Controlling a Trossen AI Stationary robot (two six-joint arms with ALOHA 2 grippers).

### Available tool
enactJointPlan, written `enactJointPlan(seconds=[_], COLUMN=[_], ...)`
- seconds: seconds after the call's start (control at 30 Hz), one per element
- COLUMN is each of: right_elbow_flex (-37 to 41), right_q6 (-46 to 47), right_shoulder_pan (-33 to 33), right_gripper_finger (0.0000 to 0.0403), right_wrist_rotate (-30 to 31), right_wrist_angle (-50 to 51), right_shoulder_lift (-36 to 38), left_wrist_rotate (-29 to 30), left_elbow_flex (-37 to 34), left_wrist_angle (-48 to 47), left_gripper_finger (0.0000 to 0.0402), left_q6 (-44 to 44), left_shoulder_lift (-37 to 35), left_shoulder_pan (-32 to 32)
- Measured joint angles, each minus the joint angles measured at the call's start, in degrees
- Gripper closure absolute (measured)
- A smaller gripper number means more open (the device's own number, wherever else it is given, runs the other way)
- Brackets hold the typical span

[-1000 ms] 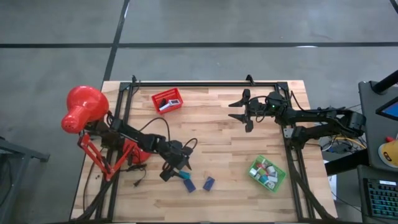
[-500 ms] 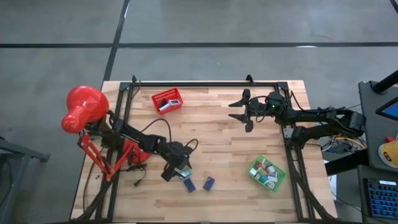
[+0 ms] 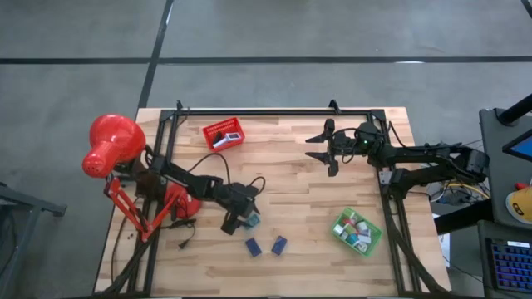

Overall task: Pick & Place Office items
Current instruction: Put the light blue digital clock into the red bin

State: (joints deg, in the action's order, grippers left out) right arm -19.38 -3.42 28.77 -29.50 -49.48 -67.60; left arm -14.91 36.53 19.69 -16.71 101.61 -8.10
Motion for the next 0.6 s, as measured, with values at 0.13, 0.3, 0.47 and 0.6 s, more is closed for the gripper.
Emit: enactJointPlan(seconds=[0.13, 0.3, 0.47, 0.6], right_elbow_flex=[0.0, 0.0, 0.0, 0.0], right_q6=[0.0, 0.0, 0.0, 0.0], right_shoulder_pan=[0.0, 0.0, 0.0, 0.0], right_gripper_finger=[0.0199, 0.0199, 0.0199, 0.0199], right_wrist_rotate=[0.0, 0.0, 0.0, 0.0], right_wrist_angle=[0.0, 0.0, 0.0, 0.0], right_shoulder_lift=[0.0, 0.0, 0.0, 0.0], left_wrist_rotate=[0.8, 1.5, 1.6, 1.6], left_elbow_flex=[0.0, -0.1, -0.2, -0.2], left_wrist_angle=[-0.3, -0.9, -1.1, -1.1], left_gripper_finger=[0.0147, 0.0147, 0.0147, 0.0147], left_q6=[1.2, 4.8, 8.5, 12.9], left_shoulder_lift=[-0.1, -0.8, -0.9, -0.9], left_shoulder_pan=[3.1, 8.1, 13.6, 18.2])
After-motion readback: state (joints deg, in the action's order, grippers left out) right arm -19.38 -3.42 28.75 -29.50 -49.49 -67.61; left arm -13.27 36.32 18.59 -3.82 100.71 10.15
